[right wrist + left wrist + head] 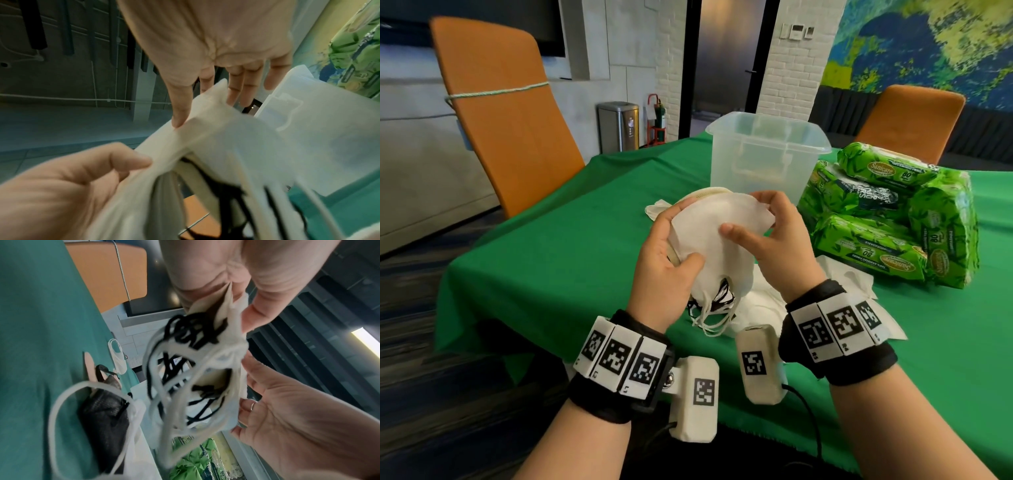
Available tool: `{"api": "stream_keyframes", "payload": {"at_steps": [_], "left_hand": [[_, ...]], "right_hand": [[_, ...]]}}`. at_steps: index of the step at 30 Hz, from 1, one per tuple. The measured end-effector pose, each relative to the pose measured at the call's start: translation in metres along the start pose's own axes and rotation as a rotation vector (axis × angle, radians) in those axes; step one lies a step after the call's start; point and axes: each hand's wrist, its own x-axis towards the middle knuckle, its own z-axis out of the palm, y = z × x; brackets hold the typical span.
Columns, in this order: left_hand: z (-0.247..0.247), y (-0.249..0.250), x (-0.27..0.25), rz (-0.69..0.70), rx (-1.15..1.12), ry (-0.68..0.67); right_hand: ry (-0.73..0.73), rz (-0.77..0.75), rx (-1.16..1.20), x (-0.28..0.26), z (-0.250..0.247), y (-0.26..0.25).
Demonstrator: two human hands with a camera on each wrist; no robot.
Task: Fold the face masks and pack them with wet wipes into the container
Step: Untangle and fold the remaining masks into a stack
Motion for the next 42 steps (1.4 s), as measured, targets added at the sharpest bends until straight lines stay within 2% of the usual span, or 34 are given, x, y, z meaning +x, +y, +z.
{"api": "stream_keyframes", "payload": {"at_steps": [3,9,15,22,25,34,42], "left_hand": [[0.002,-0.001,0.001,-0.019,-0.074,0.004],[0.0,-0.004,0.003,-0.003,0.059,0.06],[-0.005,-0.008,0.005,-0.014,0.131,0.059],[-0.008,-0.013,0.002,-0.034,0.114,0.024],[-0.009,-0.012,0.0,-0.041,0.095,-0.034],[-0.005,-0.013,-0.005,-0.096,0.088,-0.122],[-0.008,-0.016,-0.003,-0.118,0.118,-0.096]], "right_hand": [[-0.053,-0.029,-0.077,-0.002,-0.001,-0.002],[0.013,-0.101,-0.151,-0.006,-0.002,-0.004],[0.032,-0.131,-0.127,-0.008,-0.003,-0.003],[-0.043,-0.192,-0.115,-0.015,-0.005,-0.003],[-0.084,-0.216,-0.163,-0.018,-0.007,-0.003],[-0.16,-0.112,-0.295,-0.019,-0.012,-0.006],[-0.113,-0.041,-0.204,-0.016,-0.013,0.002]]}}
